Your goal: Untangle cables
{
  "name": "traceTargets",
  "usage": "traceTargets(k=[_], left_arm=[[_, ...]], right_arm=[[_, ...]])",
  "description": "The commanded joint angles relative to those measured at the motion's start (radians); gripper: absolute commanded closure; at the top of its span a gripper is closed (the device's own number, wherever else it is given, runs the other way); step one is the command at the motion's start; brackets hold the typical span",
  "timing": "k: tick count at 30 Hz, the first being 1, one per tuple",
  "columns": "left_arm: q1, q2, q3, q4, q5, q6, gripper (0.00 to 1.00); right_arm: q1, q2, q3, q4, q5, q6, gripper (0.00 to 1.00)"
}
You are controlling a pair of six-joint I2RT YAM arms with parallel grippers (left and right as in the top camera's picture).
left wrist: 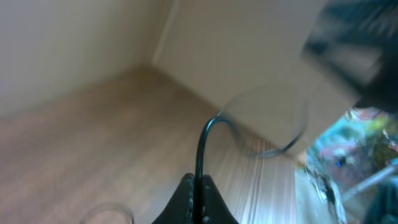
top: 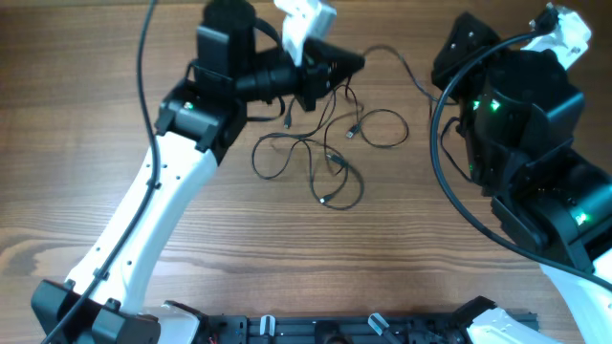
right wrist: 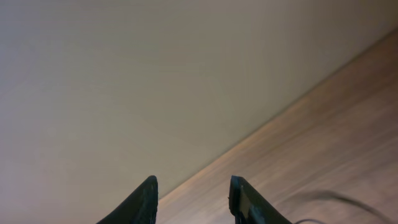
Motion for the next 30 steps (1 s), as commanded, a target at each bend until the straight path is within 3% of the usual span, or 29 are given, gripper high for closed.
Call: traceTargets(k=[1, 3, 4, 6, 8, 13, 17, 24, 27, 30], left_arm=[[0.020, -0.031, 0.084, 0.121, 0.002, -0.235, 0.96], [0.044, -0.031, 0.112, 0.258, 0.002, -0.399, 0.96], [0.061, -0.031, 0.122, 0.333, 0.001, -0.446, 0.96], [0.099, -0.031, 0.130, 0.473, -0.043, -0.508, 0.96], [0.148, -0.031, 0.130, 0.508, -0.206, -0.556, 0.96], [0.242, -0.030, 0.130, 0.504, -0.474, -0.555, 0.96], [0.348, -0.002, 0.130, 0.509, -0.772, -0.555, 0.96], [0.434, 0.127, 0.130, 0.627, -0.829, -0.555, 0.96], [0.466, 0.219, 0.130, 0.686, -0.837, -0.471, 0.96], [0.520, 0.298, 0.130, 0.605, -0.840, -0.339, 0.96]], right_arm=[[-0.002, -0.012, 0.000, -0.064, 0.070, 0.002, 0.28], [-0.002, -0.010, 0.000, -0.124, 0.047, 0.002, 0.04], [-0.002, -0.010, 0.000, -0.152, 0.047, 0.002, 0.00], [-0.002, -0.010, 0.000, -0.184, 0.046, 0.002, 0.00], [-0.002, -0.010, 0.000, -0.213, 0.046, 0.025, 0.00], [-0.002, -0.001, 0.000, -0.256, 0.001, 0.061, 0.00], [-0.002, 0.019, 0.000, -0.261, 0.000, 0.063, 0.00], [-0.002, 0.105, 0.000, -0.262, -0.076, 0.087, 0.00], [-0.002, 0.117, 0.000, -0.266, -0.105, 0.083, 0.00], [-0.002, 0.117, 0.000, -0.270, -0.112, 0.078, 0.00]])
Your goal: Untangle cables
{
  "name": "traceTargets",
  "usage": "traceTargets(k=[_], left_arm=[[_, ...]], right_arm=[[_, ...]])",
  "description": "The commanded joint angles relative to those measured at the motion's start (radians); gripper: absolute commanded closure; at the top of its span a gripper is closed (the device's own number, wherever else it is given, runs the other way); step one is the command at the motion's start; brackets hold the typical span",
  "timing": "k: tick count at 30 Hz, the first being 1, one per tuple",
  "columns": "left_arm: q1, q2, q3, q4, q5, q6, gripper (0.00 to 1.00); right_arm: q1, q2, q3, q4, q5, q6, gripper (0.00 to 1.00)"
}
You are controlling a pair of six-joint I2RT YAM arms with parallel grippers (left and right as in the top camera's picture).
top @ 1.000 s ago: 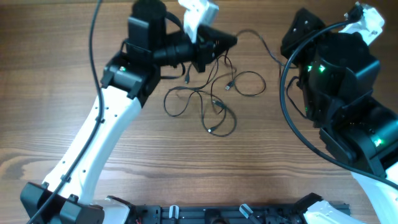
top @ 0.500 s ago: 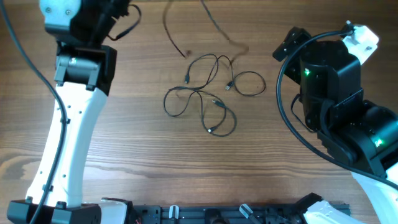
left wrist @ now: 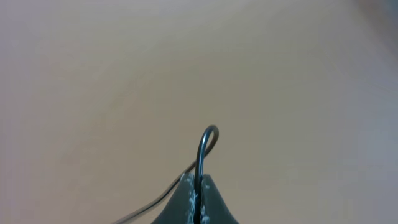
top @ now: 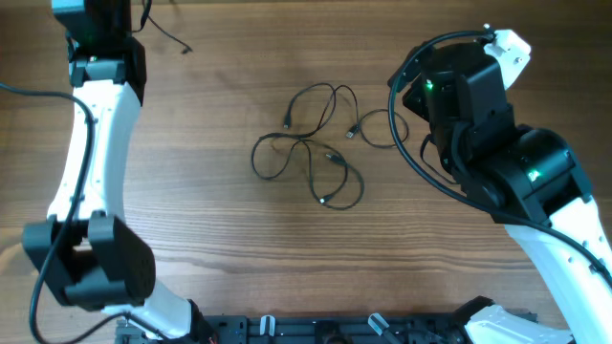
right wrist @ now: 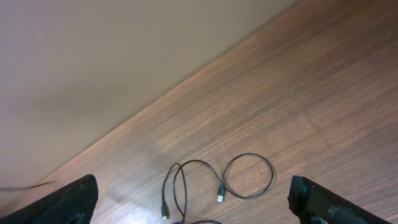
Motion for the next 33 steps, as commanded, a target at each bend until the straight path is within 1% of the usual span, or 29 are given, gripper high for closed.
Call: traceTargets(k=[1, 4, 8, 9, 10, 11, 12, 13, 14, 17, 19, 23, 24, 27, 29, 31, 32, 33], left_arm=[[0.071, 0.085, 0.016, -0.072, -0.019, 0.151, 0.96], [0.148, 0.176, 0.016, -0.133, -0.004, 0.162, 0.96], [0.261, 0.287, 0.016, -0.124, 0.005, 0.172, 0.96], [0.303, 0.315, 0.016, -0.124, -0.005, 0.213, 0.96], [0.336, 0.333, 0.016, -0.127, -0.030, 0.253, 0.94], [0.383, 0.352, 0.016, -0.158, -0.042, 0.309, 0.61], [0.405, 0.361, 0.016, -0.178, -0.040, 0.322, 0.29], [0.440, 0.372, 0.016, -0.215, -0.041, 0.322, 0.00], [0.482, 0.377, 0.016, -0.260, -0.040, 0.322, 0.00], [0.536, 0.376, 0.016, -0.294, -0.040, 0.322, 0.00], [0.548, 0.375, 0.016, -0.326, -0.040, 0.322, 0.00], [0.536, 0.375, 0.016, -0.490, -0.040, 0.378, 0.00], [0.523, 0.375, 0.016, -0.561, -0.039, 0.378, 0.01], [0.478, 0.376, 0.016, -0.719, 0.006, 0.378, 0.01], [0.428, 0.375, 0.016, -0.796, 0.052, 0.378, 0.01], [0.360, 0.369, 0.016, -0.875, 0.161, 0.378, 0.04], [0.293, 0.363, 0.016, -0.936, 0.247, 0.378, 0.04], [0.244, 0.362, 0.016, -0.970, 0.285, 0.378, 0.05]], right_arm=[[-0.002, 0.005, 0.000, -0.010, -0.017, 0.000, 0.00], [-0.002, 0.005, 0.000, -0.012, -0.036, 0.001, 0.00], [-0.002, 0.005, 0.000, -0.016, -0.086, 0.000, 0.02], [-0.002, 0.005, 0.000, -0.017, -0.100, 0.000, 0.04], [-0.002, 0.005, 0.000, -0.021, -0.119, 0.000, 0.04], [-0.002, 0.005, 0.000, -0.026, -0.131, -0.001, 0.05], [-0.002, 0.005, 0.000, -0.030, -0.130, 0.000, 0.04], [-0.002, 0.007, 0.000, -0.035, -0.130, 0.001, 0.04], [-0.002, 0.011, 0.000, -0.035, -0.130, 0.000, 0.04], [-0.002, 0.029, 0.000, -0.031, -0.137, 0.001, 0.04], [-0.002, 0.048, 0.000, -0.032, -0.159, 0.000, 0.04], [-0.002, 0.114, 0.000, -0.042, -0.214, -0.003, 0.03], [-0.002, 0.133, 0.000, -0.041, -0.222, -0.003, 0.01], [-0.002, 0.151, 0.000, -0.040, -0.237, -0.003, 0.00], [-0.002, 0.154, 0.000, -0.055, -0.242, -0.002, 0.00], [-0.002, 0.156, 0.000, -0.076, -0.241, -0.003, 0.00], [-0.002, 0.157, 0.000, -0.090, -0.224, -0.003, 0.00], [-0.002, 0.157, 0.000, -0.099, -0.196, -0.003, 0.00]])
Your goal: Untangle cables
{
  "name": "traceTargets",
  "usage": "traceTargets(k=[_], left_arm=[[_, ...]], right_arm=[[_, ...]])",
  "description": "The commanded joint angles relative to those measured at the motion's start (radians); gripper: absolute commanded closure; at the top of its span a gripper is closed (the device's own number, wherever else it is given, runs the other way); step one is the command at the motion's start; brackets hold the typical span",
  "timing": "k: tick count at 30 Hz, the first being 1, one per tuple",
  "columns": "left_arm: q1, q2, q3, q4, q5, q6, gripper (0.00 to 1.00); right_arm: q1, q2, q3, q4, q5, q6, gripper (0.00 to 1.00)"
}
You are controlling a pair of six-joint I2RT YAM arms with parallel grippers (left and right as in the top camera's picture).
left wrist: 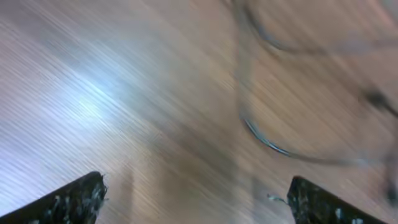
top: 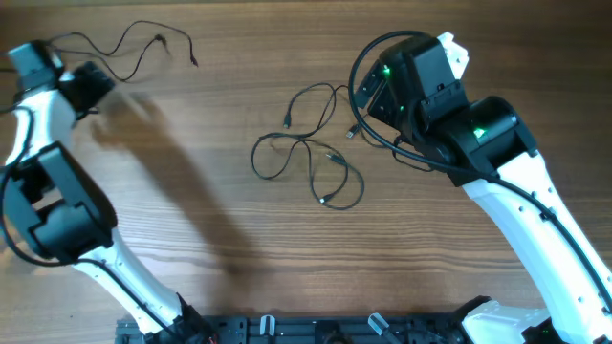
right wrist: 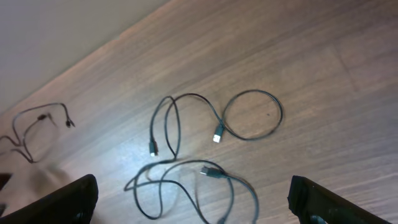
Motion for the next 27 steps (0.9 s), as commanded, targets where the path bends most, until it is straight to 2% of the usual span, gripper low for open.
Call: traceTargets(k=[1, 2, 3, 6, 8, 10, 12, 14, 16, 18, 20, 25, 26, 27], left_arm=[[-0.183, -0.014, 0.003, -0.113, 0.214, 0.019, 0.10], [-0.233, -0.018, 0.003, -0.150, 0.214, 0.010, 0.17], [-0.304, -0.032, 0.003, -0.195, 0.214, -0.011, 0.20], [-0.446, -0.147, 0.003, -0.290, 0.214, -0.018, 0.19], [-0.529, -0.264, 0.003, -0.355, 0.215, -0.053, 0.13], [-0.596, -0.308, 0.003, -0.382, 0.217, -0.066, 0.01], [-0.682, -0.300, 0.002, -0.383, 0.217, -0.059, 0.01], [-0.738, -0.274, 0.002, -0.360, 0.209, -0.060, 0.05], [-0.817, -0.208, 0.002, -0.330, 0.210, -0.060, 0.20], [-0.868, -0.158, 0.002, -0.281, 0.202, -0.055, 0.24], [-0.909, -0.111, 0.002, -0.191, 0.103, -0.056, 0.34], [-0.933, -0.053, 0.002, -0.102, 0.017, -0.028, 0.35], [-0.933, -0.047, 0.002, -0.090, 0.008, -0.026, 0.36], [-0.932, -0.045, 0.002, -0.085, 0.006, -0.010, 0.43]], right_arm=[[-0.003, 0.013, 0.000, -0.042, 0.105, -0.003, 0.00], [-0.011, 0.011, 0.000, -0.085, 0.189, -0.002, 0.00], [-0.035, 0.007, 0.000, -0.123, 0.220, -0.002, 0.00], [-0.159, -0.005, 0.000, -0.220, 0.158, -0.002, 0.00], [-0.231, -0.005, 0.000, -0.223, 0.078, -0.003, 0.00], [-0.257, -0.003, 0.000, -0.221, 0.068, -0.003, 0.00], [-0.257, -0.003, 0.000, -0.206, 0.063, -0.003, 0.00], [-0.257, -0.003, 0.000, -0.199, 0.053, -0.003, 0.00], [-0.257, -0.003, 0.000, -0.199, 0.035, -0.083, 0.00], [-0.257, -0.003, 0.000, -0.200, 0.000, -0.146, 0.00], [-0.257, -0.003, 0.000, -0.201, -0.025, -0.161, 0.00], [-0.257, -0.003, 0.000, -0.210, -0.043, -0.160, 0.00], [-0.257, -0.003, 0.000, -0.210, -0.043, -0.160, 0.00], [-0.257, -0.003, 0.000, -0.211, -0.043, -0.160, 0.00]])
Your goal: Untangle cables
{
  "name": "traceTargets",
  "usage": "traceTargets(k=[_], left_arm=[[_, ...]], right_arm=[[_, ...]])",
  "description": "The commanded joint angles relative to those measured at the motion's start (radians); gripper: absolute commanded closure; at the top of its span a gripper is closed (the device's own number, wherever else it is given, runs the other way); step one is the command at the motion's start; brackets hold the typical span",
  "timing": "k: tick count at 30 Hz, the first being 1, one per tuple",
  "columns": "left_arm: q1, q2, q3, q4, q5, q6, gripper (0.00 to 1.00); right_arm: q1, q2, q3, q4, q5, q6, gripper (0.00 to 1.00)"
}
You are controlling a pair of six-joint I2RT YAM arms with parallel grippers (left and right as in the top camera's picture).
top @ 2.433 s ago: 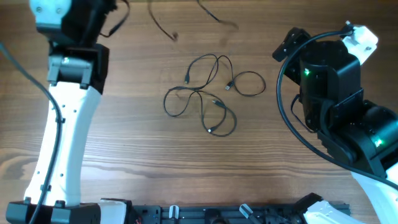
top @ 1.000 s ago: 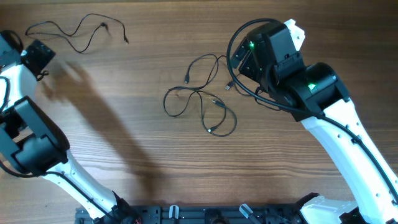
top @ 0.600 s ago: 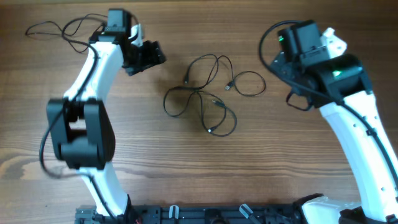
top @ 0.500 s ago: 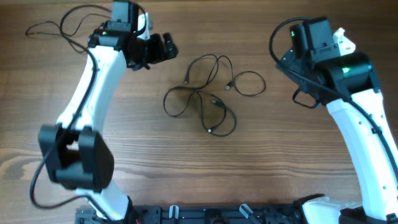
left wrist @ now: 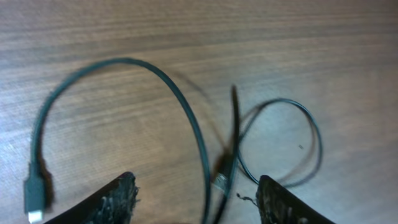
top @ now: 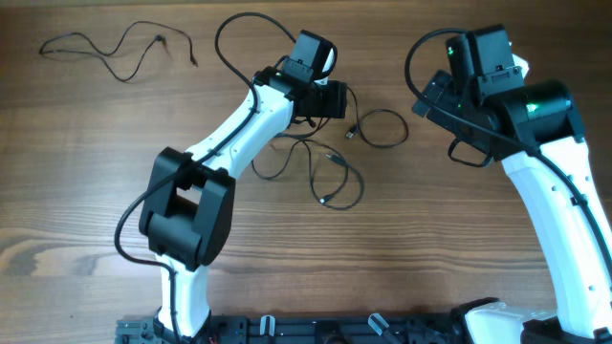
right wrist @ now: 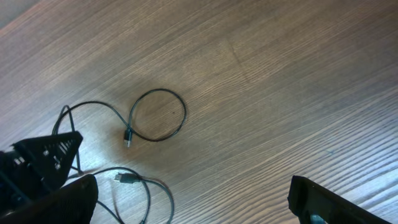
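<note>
A tangle of thin black cables [top: 320, 158] lies mid-table, and a round loop with a plug [top: 382, 127] sits on its right side. One thin cable [top: 115, 43] lies apart at the far left back. My left gripper [top: 335, 99] hovers open over the tangle's top. In the left wrist view the left gripper [left wrist: 196, 186] straddles a cable arc [left wrist: 155, 71] and a plug, without closing on them. My right gripper [top: 432, 94] is wide open to the right of the loop [right wrist: 158, 115], holding nothing [right wrist: 193, 202].
The wooden table [top: 478, 268] is bare wood at front and right. The left arm's own thick cable [top: 239, 29] arcs over the table's back. A dark rail [top: 325, 330] runs along the front edge.
My left gripper was open at the far left back beside the separated cable; it is now over the top of the central tangle, still open. The right arm has shifted to the right.
My left gripper was shut on a cable above the tangle. It was then at the far left back, still shut on it. After that it was open, with that cable lying apart there. Now it is over the tangle again. My right gripper stayed open.
</note>
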Motion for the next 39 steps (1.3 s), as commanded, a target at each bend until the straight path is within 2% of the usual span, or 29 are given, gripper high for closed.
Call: traceTargets(k=[1, 2, 5, 8, 10, 18, 22, 27, 29, 34, 37, 39], left_arm=[[0.002, 0.025, 0.000, 0.019, -0.044, 0.043, 0.50], [0.002, 0.025, 0.000, 0.026, -0.043, 0.043, 0.52], [0.002, 0.011, 0.000, 0.029, -0.035, 0.042, 0.68], [0.002, -0.040, 0.000, 0.030, -0.035, 0.042, 0.69], [0.002, -0.066, 0.000, 0.023, -0.035, 0.042, 0.76], [0.003, -0.074, 0.000, 0.002, 0.001, 0.043, 0.71], [0.003, -0.059, -0.001, -0.060, -0.010, 0.092, 0.70], [0.002, -0.052, -0.001, -0.065, -0.009, 0.091, 0.85], [0.002, -0.055, 0.000, -0.061, -0.009, 0.091, 0.96], [0.002, -0.163, 0.000, -0.018, 0.140, 0.091, 0.96], [0.002, -0.301, 0.000, 0.021, 0.223, 0.091, 0.96], [0.002, -0.413, 0.000, 0.038, 0.228, 0.091, 0.96]], right_arm=[[0.001, -0.004, 0.000, -0.006, -0.019, -0.018, 0.00], [0.001, -0.004, 0.000, -0.006, -0.024, -0.017, 0.00], [0.001, -0.004, 0.000, -0.005, -0.027, -0.017, 0.00], [0.001, -0.004, 0.000, -0.005, -0.027, -0.017, 0.00], [0.001, -0.004, 0.000, -0.005, -0.031, -0.017, 0.00], [0.001, -0.004, 0.000, -0.005, -0.034, -0.017, 0.00], [0.001, -0.004, 0.000, -0.005, -0.042, -0.018, 0.00], [0.001, -0.004, 0.000, -0.010, -0.042, -0.018, 0.00], [0.001, -0.004, 0.000, -0.010, -0.042, -0.018, 0.00], [0.001, -0.004, 0.000, -0.010, -0.042, -0.017, 0.00], [0.001, -0.004, 0.000, -0.012, -0.042, -0.018, 0.00], [0.001, -0.004, 0.000, -0.012, -0.042, -0.018, 0.00]])
